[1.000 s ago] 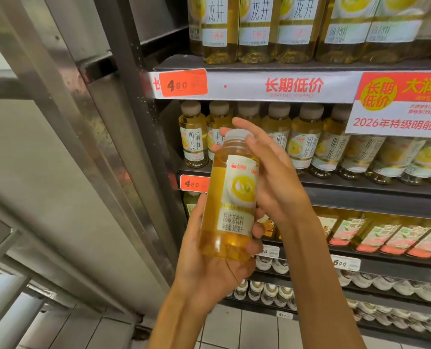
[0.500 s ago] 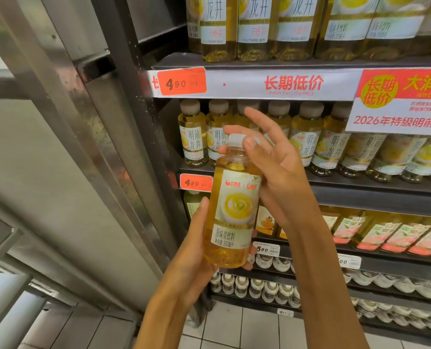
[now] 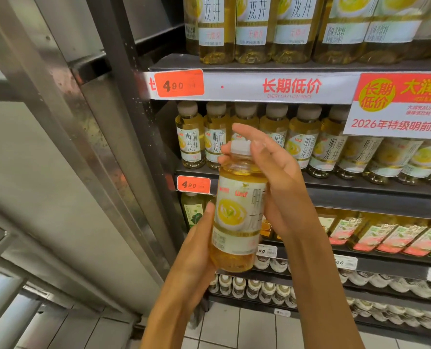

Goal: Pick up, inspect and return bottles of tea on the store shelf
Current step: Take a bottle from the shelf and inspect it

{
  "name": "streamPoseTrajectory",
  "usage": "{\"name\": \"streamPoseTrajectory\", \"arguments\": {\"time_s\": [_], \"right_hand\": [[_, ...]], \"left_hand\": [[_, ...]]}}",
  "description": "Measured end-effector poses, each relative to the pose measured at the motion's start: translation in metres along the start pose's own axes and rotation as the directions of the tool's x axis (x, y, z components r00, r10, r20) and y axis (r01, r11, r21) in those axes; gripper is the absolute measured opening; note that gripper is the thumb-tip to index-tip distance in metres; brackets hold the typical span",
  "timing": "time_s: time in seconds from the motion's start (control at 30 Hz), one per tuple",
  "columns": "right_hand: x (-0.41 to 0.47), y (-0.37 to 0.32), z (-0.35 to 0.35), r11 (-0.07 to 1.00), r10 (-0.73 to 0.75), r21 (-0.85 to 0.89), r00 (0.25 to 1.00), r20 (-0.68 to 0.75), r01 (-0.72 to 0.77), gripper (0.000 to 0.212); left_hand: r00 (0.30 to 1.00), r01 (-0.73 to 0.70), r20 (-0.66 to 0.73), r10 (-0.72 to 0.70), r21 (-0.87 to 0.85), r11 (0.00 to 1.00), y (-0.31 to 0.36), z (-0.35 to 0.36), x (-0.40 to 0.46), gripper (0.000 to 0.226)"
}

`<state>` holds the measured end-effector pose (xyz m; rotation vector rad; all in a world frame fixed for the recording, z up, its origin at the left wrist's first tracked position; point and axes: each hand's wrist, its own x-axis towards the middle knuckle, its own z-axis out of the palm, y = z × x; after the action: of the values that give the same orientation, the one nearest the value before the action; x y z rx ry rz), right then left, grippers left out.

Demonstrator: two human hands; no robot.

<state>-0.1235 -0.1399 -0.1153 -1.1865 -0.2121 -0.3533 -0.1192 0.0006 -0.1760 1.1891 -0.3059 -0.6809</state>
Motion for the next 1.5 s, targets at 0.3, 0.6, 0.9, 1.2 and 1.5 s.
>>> {"name": "streamPoseTrajectory", "arguments": {"time_s": [0.3, 0.6, 0.9, 1.2, 1.5], "right_hand": [[0.001, -0.001, -0.006, 0.998, 0.028, -0.054, 1.0, -0.012, -0.028, 0.031], [0.002, 0.004, -0.013, 0.986, 0.162, 0.038, 0.987, -0.004, -0.162, 0.037], [-0.001, -0.003, -0.01, 0.997, 0.041, 0.061, 0.999, -0.029, -0.039, 0.045], [-0.004, -0.015, -0.012, 0.992, 0.129, -0.03, 0.986, 0.107, -0.126, 0.045], [-0.009, -0.018, -0.007, 0.997, 0.009, 0.072, 0.99, 0.139, -0.02, 0.046]], "left_hand": [[1.0, -0.023, 0.012, 0.022, 0.009, 1.0, 0.002, 0.008, -0.003, 0.061], [0.988, 0.085, 0.137, -0.065, -0.148, 0.985, -0.001, 0.006, 0.0, 0.068], [0.996, -0.059, -0.06, 0.063, 0.073, 0.996, 0.0, 0.009, 0.002, 0.062], [0.958, -0.22, -0.143, 0.25, 0.196, 0.956, -0.007, 0.011, 0.002, 0.074], [0.927, -0.344, -0.077, 0.367, 0.212, 0.915, 0.002, 0.013, 0.006, 0.059]]}}
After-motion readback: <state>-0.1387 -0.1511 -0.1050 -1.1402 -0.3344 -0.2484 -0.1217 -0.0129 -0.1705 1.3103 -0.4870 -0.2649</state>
